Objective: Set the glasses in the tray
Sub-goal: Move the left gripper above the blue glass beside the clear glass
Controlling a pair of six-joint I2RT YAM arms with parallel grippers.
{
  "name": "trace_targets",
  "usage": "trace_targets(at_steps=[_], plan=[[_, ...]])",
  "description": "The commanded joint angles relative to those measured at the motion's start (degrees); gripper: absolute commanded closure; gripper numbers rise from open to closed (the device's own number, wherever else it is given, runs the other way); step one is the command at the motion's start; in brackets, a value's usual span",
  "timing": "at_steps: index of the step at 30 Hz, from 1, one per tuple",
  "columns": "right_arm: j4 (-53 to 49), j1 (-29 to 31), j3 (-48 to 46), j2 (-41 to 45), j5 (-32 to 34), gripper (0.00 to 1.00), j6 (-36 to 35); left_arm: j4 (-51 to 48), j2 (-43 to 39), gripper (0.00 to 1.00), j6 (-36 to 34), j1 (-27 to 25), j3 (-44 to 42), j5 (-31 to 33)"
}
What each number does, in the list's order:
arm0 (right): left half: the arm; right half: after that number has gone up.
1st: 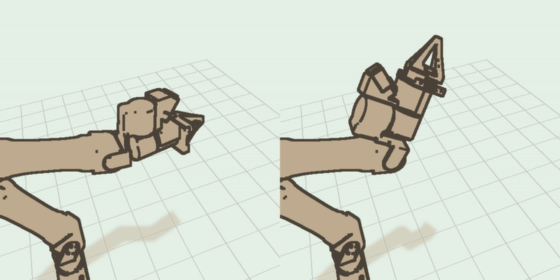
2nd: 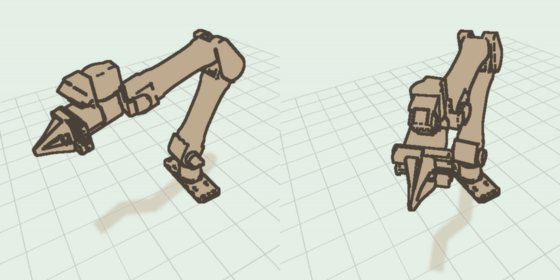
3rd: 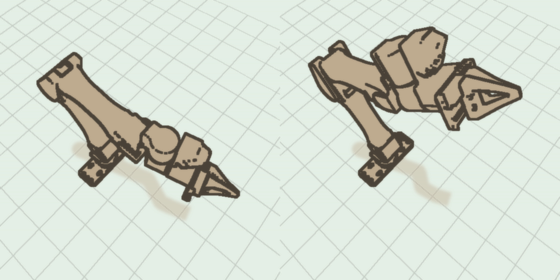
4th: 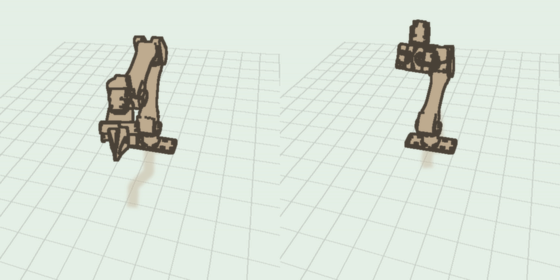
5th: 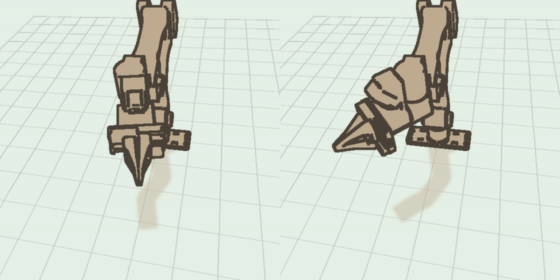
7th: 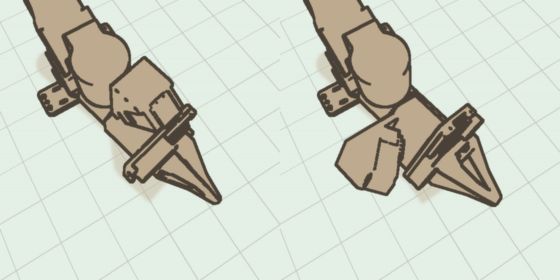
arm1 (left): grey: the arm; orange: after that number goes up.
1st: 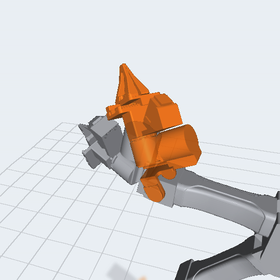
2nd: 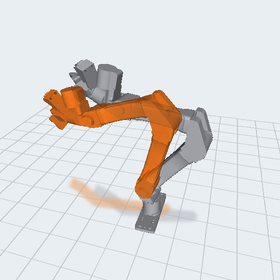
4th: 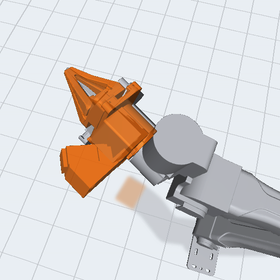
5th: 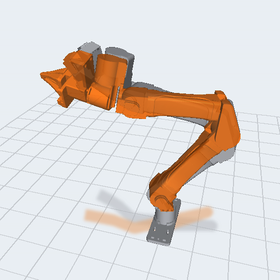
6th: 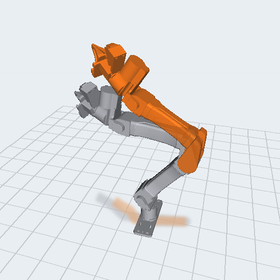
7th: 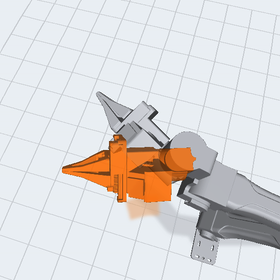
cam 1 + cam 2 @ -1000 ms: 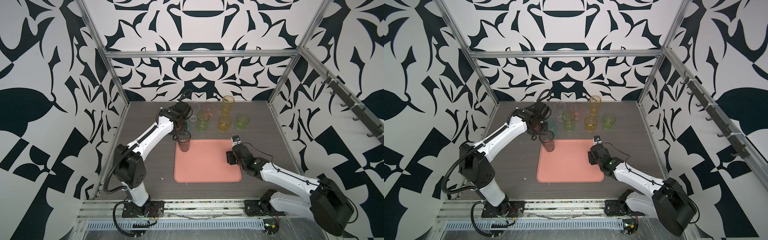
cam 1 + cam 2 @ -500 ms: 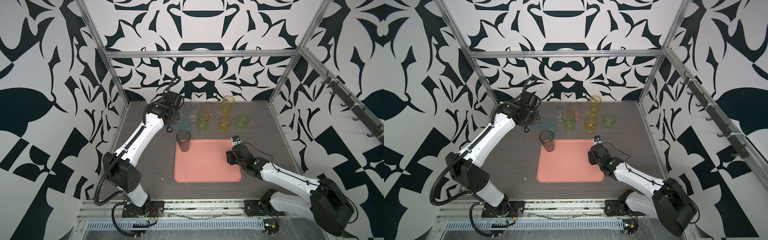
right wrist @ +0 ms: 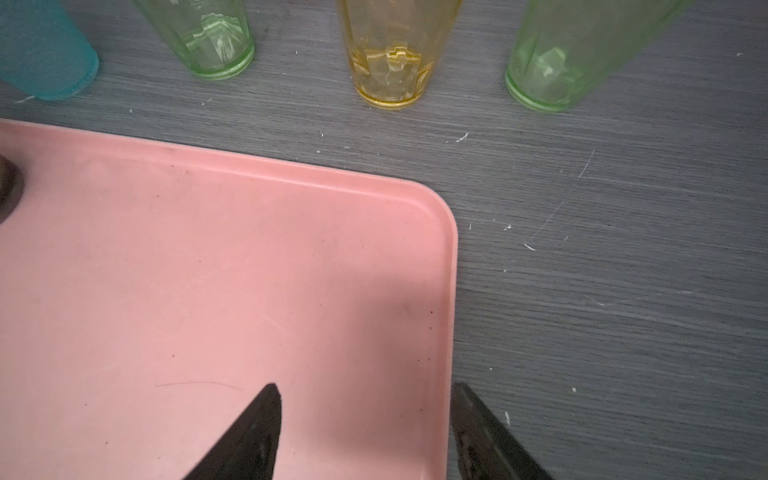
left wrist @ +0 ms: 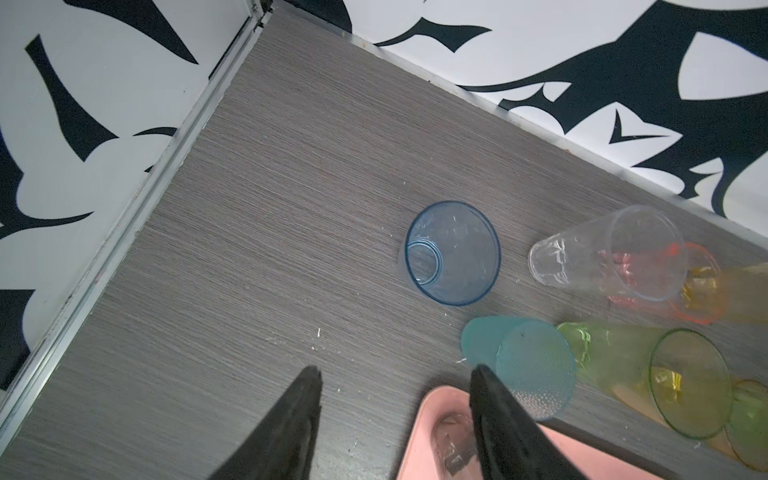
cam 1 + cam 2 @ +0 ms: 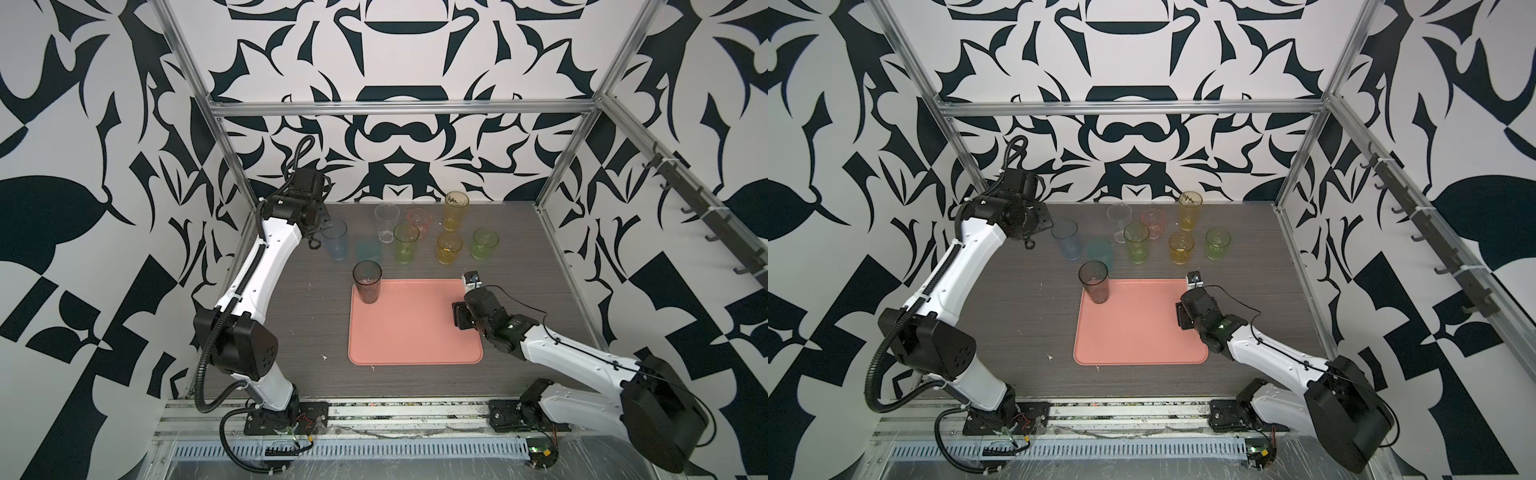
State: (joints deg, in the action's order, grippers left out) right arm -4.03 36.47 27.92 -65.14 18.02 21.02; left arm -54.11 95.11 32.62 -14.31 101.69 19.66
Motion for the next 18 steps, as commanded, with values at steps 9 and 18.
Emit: trace_targets(at_steps=[9,18], plan=[[0.58,-0.04,1.4,0.61,0.87,0.33,0.08,1.38,6.91,0.37,1.13,4.36,3.02,-6.25],[0.63,-0.04,1.43,0.39,0.96,0.33,0.12,0.24,13.57,0.35,1.22,5.51,6.97,-8.83]])
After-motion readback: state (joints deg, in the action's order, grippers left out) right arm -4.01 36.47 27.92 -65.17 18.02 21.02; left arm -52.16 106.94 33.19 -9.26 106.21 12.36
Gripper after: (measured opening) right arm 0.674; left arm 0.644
